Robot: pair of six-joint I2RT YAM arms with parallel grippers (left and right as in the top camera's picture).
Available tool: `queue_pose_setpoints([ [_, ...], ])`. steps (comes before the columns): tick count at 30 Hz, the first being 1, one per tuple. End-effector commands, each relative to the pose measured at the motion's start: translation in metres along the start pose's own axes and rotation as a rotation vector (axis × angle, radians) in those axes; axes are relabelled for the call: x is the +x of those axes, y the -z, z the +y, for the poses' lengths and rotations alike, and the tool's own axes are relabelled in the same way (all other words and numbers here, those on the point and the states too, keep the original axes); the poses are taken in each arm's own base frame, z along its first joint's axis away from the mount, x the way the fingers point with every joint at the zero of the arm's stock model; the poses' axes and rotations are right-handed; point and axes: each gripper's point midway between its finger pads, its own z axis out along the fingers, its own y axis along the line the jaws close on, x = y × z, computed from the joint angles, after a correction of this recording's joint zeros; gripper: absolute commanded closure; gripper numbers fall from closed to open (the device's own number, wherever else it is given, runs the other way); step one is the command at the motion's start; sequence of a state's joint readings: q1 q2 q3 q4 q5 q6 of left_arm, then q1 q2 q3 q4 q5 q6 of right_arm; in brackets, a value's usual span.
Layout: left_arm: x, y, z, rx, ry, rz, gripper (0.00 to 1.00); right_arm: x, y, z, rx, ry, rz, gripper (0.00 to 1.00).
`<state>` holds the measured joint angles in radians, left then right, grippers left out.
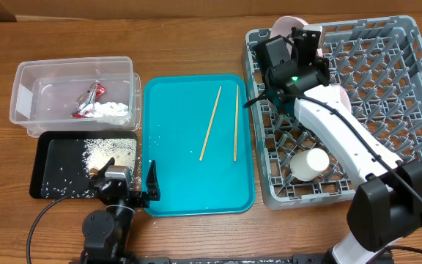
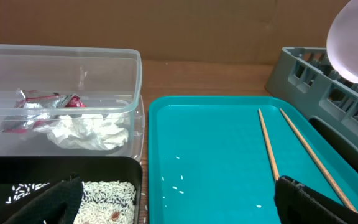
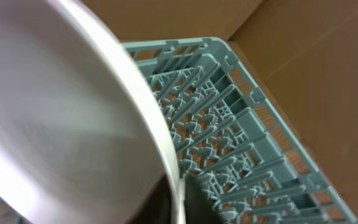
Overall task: Sort waste into correct bins and load items into the dishwasher
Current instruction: 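Stand the white plate upright in the rack and open the right gripper, then move the right gripper to the chopsticks and grasp one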
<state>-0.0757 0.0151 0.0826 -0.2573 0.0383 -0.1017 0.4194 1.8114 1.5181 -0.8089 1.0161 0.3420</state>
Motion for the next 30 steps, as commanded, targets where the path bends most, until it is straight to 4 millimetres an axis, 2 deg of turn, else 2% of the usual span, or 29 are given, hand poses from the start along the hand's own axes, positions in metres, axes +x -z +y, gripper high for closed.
queue_pose_setpoints([
  [1,-0.001,0.000,0.001,-0.003,0.012,-0.009,0.00,0.007,-0.004,0.008,-0.016,-0.005,0.024,0.71],
  [6,-0.001,0.000,0.001,-0.003,0.012,-0.009,0.00,0.004,0.001,0.006,-0.017,0.010,0.026,0.59],
  [9,-0.001,0.000,0.001,-0.003,0.012,-0.009,0.00,-0.001,0.011,0.003,-0.028,0.012,0.017,0.59],
  [13,-0.001,0.000,0.001,-0.003,0.012,-0.009,0.00,-0.019,0.041,-0.004,-0.084,-0.022,-0.027,0.59],
  [16,-0.001,0.000,0.001,-0.003,0.012,-0.009,0.00,-0.030,0.074,-0.007,-0.165,-0.048,-0.072,0.59],
  [18,-0.001,0.000,0.001,-0.003,0.012,-0.009,0.00,-0.036,0.089,-0.010,-0.193,-0.069,-0.100,0.60],
  [20,-0.001,0.000,0.001,-0.003,0.012,-0.009,0.00,-0.043,0.094,-0.015,-0.207,-0.105,-0.119,0.62],
  [22,-0.001,0.000,0.001,-0.003,0.012,-0.009,0.00,-0.043,0.095,-0.013,-0.253,-0.118,-0.103,0.72],
  [23,-0.001,0.000,0.001,-0.003,0.012,-0.009,0.00,-0.038,0.098,-0.004,-0.324,-0.108,-0.072,0.76],
  [24,-0.001,0.000,0.001,-0.003,0.012,-0.009,0.00,-0.025,0.109,0.020,-0.480,-0.077,0.003,0.84],
  [25,-0.001,0.000,0.001,-0.003,0.012,-0.009,0.00,-0.011,0.122,0.040,-0.615,-0.045,0.072,0.85],
  [26,-0.001,0.000,0.001,-0.003,0.012,-0.009,0.00,-0.002,0.132,0.052,-0.699,-0.026,0.115,0.85],
  [27,-0.001,0.000,0.001,-0.003,0.012,-0.009,0.00,0.015,0.150,0.070,-0.832,0.010,0.196,0.85],
  [30,-0.001,0.000,0.001,-0.003,0.012,-0.009,0.00,0.059,0.193,0.107,-1.107,0.097,0.388,0.68],
])
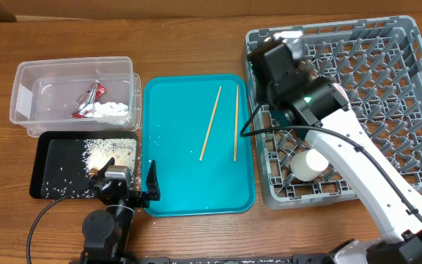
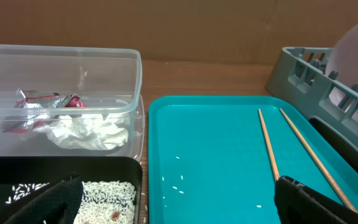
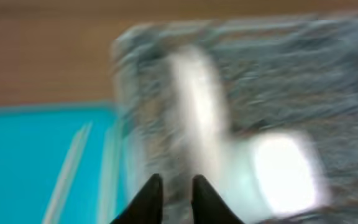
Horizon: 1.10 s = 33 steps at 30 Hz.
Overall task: Sort waste into correct bins and load items into the dishwasher
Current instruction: 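Move the right gripper to the chopsticks and grasp one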
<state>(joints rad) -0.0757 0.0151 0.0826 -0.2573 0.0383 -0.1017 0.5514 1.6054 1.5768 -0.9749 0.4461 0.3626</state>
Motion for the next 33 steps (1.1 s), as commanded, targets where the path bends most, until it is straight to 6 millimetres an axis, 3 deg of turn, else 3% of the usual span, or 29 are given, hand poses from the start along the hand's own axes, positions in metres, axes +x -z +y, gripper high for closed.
queue_pose_setpoints([
  [1,-0.001,0.000,0.001,-0.003,0.012,-0.009,0.00,0.073,0.014,0.101,-0.511,0.048,0.328,0.65],
  [3,-0.001,0.000,0.001,-0.003,0.012,-0.009,0.00,0.097,0.005,0.117,-0.530,0.052,0.402,0.57],
  [6,-0.001,0.000,0.001,-0.003,0.012,-0.009,0.00,0.124,-0.022,0.129,-0.456,0.003,0.466,0.55],
  [12,-0.001,0.000,0.001,-0.003,0.012,-0.009,0.00,0.139,-0.080,0.151,-0.372,-0.141,0.482,0.54],
  [18,-0.001,0.000,0.001,-0.003,0.012,-0.009,0.00,0.165,-0.117,0.157,-0.303,-0.194,0.527,0.60],
  [22,-0.001,0.000,0.001,-0.003,0.012,-0.009,0.00,0.189,-0.128,0.162,-0.267,-0.183,0.570,0.62],
  [27,-0.001,0.000,0.001,-0.003,0.012,-0.009,0.00,0.191,-0.129,0.164,-0.256,-0.205,0.574,0.79],
  [33,-0.001,0.000,0.001,-0.003,0.012,-0.009,0.00,0.206,-0.137,0.159,-0.183,-0.285,0.614,0.77],
])
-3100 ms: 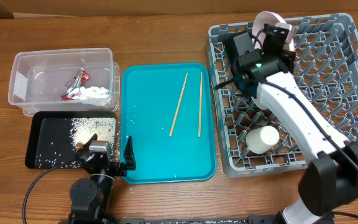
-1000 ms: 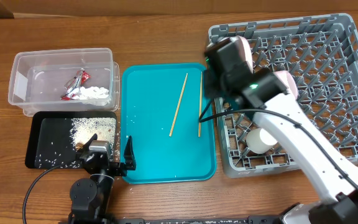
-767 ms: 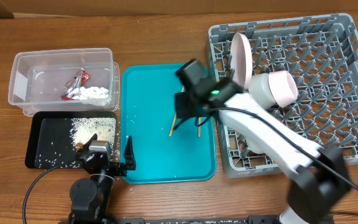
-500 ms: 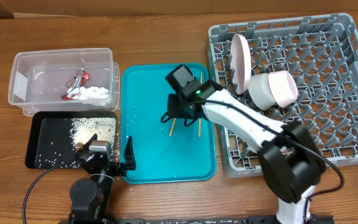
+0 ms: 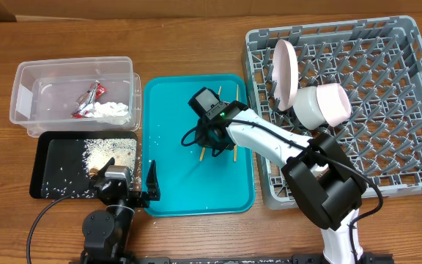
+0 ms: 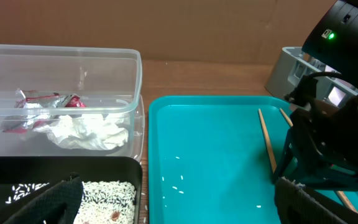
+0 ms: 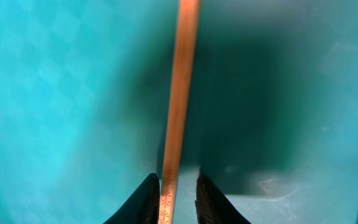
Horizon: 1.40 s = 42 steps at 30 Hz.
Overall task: Sort waste into correct bins and load items into the dishwasher
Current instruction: 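Move the right gripper to the chopsticks and grasp one, then carry the chopstick into the rack's left edge and release, then return the right gripper to the remaining chopstick and grasp it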
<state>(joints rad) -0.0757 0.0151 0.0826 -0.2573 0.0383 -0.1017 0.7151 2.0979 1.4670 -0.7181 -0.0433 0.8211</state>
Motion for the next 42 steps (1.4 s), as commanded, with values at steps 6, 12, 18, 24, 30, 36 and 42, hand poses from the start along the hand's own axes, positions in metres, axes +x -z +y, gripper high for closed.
queue_pose_setpoints([
  [6,-0.001,0.000,0.001,-0.003,0.012,-0.009,0.00,0.012,-0.018,-0.010,0.046,-0.076,0.054,0.96],
  [12,-0.001,0.000,0.001,-0.003,0.012,-0.009,0.00,-0.002,0.019,-0.006,0.072,-0.040,0.016,0.96],
  [18,-0.001,0.000,0.001,-0.003,0.012,-0.009,0.00,-0.048,0.113,-0.001,0.079,0.187,-0.216,0.96],
  [24,-0.001,0.000,0.001,-0.003,0.012,-0.009,0.00,-0.098,0.200,-0.040,0.260,0.336,-0.503,0.96],
  [30,-0.001,0.000,0.001,-0.003,0.012,-0.009,0.00,-0.117,0.180,-0.079,0.319,0.516,-0.373,0.96],
  [36,-0.001,0.000,0.001,-0.003,0.012,-0.009,0.00,-0.123,0.148,-0.096,0.230,0.467,-0.263,0.96],
  [42,-0.001,0.000,0.001,-0.003,0.012,-0.009,0.00,-0.115,0.140,-0.104,0.235,0.460,-0.204,0.91],
])
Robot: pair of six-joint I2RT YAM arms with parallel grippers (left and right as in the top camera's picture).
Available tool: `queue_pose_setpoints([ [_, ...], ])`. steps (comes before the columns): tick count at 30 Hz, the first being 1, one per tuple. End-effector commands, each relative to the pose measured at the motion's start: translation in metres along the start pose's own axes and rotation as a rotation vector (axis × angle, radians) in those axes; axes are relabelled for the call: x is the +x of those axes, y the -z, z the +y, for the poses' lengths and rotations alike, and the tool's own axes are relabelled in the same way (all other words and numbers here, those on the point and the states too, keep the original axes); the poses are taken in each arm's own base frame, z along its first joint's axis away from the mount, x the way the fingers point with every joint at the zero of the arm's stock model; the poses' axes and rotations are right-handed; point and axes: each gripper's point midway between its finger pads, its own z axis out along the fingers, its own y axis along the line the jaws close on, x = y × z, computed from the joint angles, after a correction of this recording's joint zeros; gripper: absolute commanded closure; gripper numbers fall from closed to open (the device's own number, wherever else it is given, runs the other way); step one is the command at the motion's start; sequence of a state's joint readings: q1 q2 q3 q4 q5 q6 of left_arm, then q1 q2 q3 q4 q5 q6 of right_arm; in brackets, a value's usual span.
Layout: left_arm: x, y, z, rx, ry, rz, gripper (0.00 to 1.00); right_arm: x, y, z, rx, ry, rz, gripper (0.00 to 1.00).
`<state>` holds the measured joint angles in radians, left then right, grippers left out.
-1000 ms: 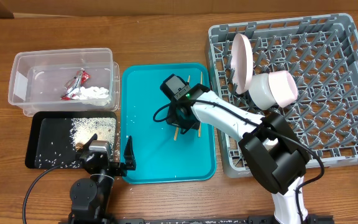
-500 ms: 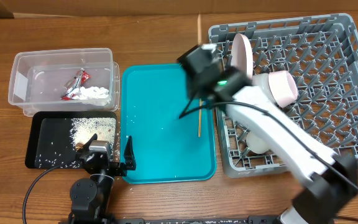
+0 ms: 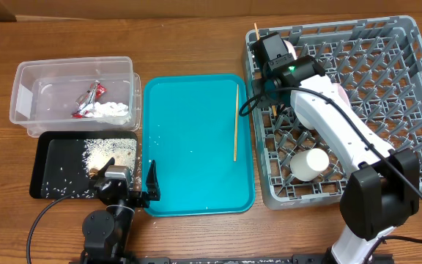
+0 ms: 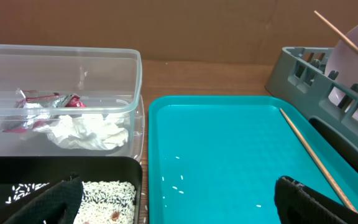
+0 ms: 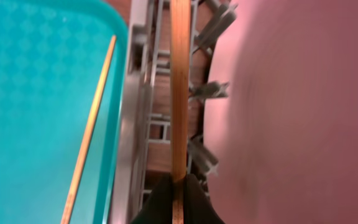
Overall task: Sort waste into correct bins and load items into the dishwasher
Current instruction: 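Return the right gripper to the remaining chopstick and grasp it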
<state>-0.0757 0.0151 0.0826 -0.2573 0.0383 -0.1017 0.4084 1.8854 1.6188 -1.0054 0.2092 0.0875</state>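
Observation:
My right gripper [image 3: 272, 57] is shut on a wooden chopstick [image 5: 179, 93], held over the left edge of the grey dish rack [image 3: 357, 110]. It is right beside the pink plate [image 5: 291, 112] standing there. The stick's tip [image 3: 256, 26] points past the rack's far corner, and the held chopstick [image 4: 347, 43] also shows in the left wrist view. A second chopstick [image 3: 235, 121] lies along the right side of the teal tray [image 3: 189, 147]. At the tray's near-left corner my left gripper [image 4: 176, 196] rests open and empty.
A clear bin [image 3: 75, 92] with wrappers and tissue stands at the far left. In front of it lies a black tray of rice [image 3: 64, 172]. A white cup [image 3: 310, 163] sits in the rack's near-left part. Rice grains dot the teal tray.
My right gripper was low on the teal tray with its jaws at the left chopstick. Now it holds that chopstick at the rack's left edge, and one chopstick is left on the tray.
First my right gripper held the pink plate over the rack's far-left corner. Then the plate stood in the rack and the gripper was free of it. After that the gripper was down at a chopstick on the tray. Now it holds that chopstick by the plate. The left arm stayed put.

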Motion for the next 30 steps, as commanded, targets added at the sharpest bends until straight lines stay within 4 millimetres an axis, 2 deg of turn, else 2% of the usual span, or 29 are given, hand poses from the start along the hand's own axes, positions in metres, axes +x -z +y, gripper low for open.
queue_pose_setpoints([
  [1,-0.001,0.000,0.001,-0.003,0.012,-0.009,0.00,0.006,0.004,0.010,-0.041,0.034,0.018,0.86],
  [2,-0.001,0.000,0.001,-0.003,0.012,-0.009,0.00,0.010,0.005,0.011,-0.040,0.033,0.035,0.80],
  [3,-0.001,0.000,0.001,-0.003,0.012,-0.009,0.00,0.015,0.005,0.012,-0.038,0.030,0.054,0.70],
  [6,-0.001,0.000,0.001,-0.003,0.012,-0.009,0.00,0.028,0.008,0.019,-0.059,0.035,0.105,0.55],
  [8,-0.001,0.000,0.001,-0.003,0.012,-0.009,0.00,0.038,0.011,0.032,-0.105,0.042,0.140,0.54],
  [12,-0.001,0.000,0.001,-0.003,0.012,-0.009,0.00,0.051,0.023,0.081,-0.266,0.098,0.176,0.54],
  [17,-0.001,0.000,0.001,-0.003,0.012,-0.009,0.00,0.054,0.026,0.120,-0.257,0.106,0.126,0.55],
  [18,-0.001,0.000,0.001,-0.003,0.012,-0.009,0.00,0.052,0.020,0.127,-0.208,0.120,0.076,0.51],
  [22,-0.001,0.000,0.001,-0.003,0.012,-0.009,0.00,0.050,0.003,0.122,-0.116,0.123,0.008,0.45],
  [30,-0.001,0.000,0.001,-0.003,0.012,-0.009,0.00,0.071,-0.036,0.105,-0.104,0.058,0.035,0.48],
])
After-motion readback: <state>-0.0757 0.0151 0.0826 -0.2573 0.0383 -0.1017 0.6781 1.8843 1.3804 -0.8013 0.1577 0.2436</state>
